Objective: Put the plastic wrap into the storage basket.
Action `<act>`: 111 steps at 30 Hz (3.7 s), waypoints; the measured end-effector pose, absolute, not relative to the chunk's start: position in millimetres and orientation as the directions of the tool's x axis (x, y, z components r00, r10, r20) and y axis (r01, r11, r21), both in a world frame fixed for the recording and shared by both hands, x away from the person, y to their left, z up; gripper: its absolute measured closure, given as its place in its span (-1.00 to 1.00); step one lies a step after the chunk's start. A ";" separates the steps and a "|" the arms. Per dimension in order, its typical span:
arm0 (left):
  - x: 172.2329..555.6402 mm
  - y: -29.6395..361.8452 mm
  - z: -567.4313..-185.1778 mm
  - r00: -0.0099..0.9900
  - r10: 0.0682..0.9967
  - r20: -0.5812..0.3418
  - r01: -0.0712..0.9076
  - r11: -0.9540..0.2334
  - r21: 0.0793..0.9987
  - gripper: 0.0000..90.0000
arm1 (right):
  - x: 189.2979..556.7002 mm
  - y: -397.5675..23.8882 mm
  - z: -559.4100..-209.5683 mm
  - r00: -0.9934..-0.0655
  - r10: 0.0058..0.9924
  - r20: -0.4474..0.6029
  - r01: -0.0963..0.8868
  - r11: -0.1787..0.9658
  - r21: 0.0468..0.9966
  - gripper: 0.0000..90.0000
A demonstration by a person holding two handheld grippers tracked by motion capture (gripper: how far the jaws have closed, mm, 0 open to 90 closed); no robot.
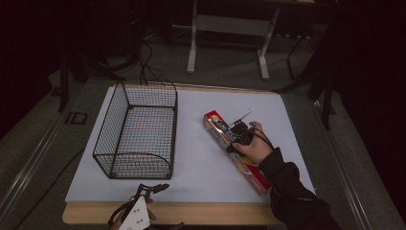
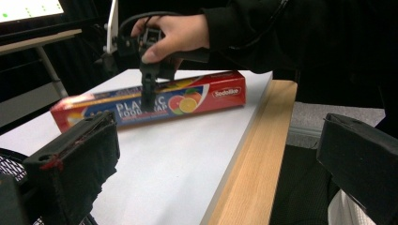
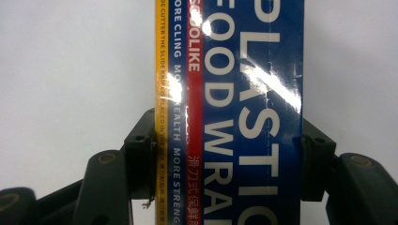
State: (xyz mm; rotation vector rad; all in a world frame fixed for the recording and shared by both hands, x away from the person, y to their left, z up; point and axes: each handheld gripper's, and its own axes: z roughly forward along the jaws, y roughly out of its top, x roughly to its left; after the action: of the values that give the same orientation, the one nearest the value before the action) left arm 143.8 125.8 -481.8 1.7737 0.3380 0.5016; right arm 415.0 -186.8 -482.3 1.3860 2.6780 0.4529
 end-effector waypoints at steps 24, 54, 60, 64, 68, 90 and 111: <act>144.3 124.6 -482.2 0.864 0.476 0.163 -0.036 -0.265 0.964 -1.00 | 397.1 -192.7 -407.7 -0.583 0.802 0.130 0.656 0.370 0.658 -0.13; 143.6 125.7 -481.8 0.859 0.484 0.165 -0.036 -0.264 0.964 -1.00 | 376.2 -95.3 -321.6 -0.675 0.725 0.134 0.431 0.240 0.870 -0.13; 142.6 126.9 -481.0 0.858 0.487 0.166 -0.040 -0.259 0.965 -1.00 | 378.6 -64.1 -306.4 -0.676 0.725 0.130 0.408 0.221 0.886 -0.13; 142.5 127.1 -481.3 0.856 0.488 0.171 -0.039 -0.268 0.963 -1.00 | 380.9 -51.5 -303.5 -0.686 0.718 0.114 0.394 0.236 0.888 -0.13; 143.5 127.9 -481.5 0.855 0.492 0.166 -0.033 -0.269 0.963 -1.00 | 384.2 -33.3 -301.6 -0.696 0.710 0.103 0.382 0.246 0.891 -0.13; 138.6 129.7 -479.1 0.842 0.510 0.179 -0.046 -0.261 0.964 -1.00 | 405.7 35.1 -314.5 -0.725 0.675 0.136 0.388 0.237 0.891 -0.13; 135.2 131.9 -478.8 0.840 0.510 0.187 -0.051 -0.269 0.962 -1.00 | 412.7 94.1 -385.8 -0.686 0.691 0.226 0.498 0.221 0.838 -0.13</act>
State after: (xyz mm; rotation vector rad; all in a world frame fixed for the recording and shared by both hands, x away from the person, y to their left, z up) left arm 135.2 131.9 -478.8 1.7718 0.3526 0.5586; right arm 412.7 94.1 -385.8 1.1354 2.2946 1.4561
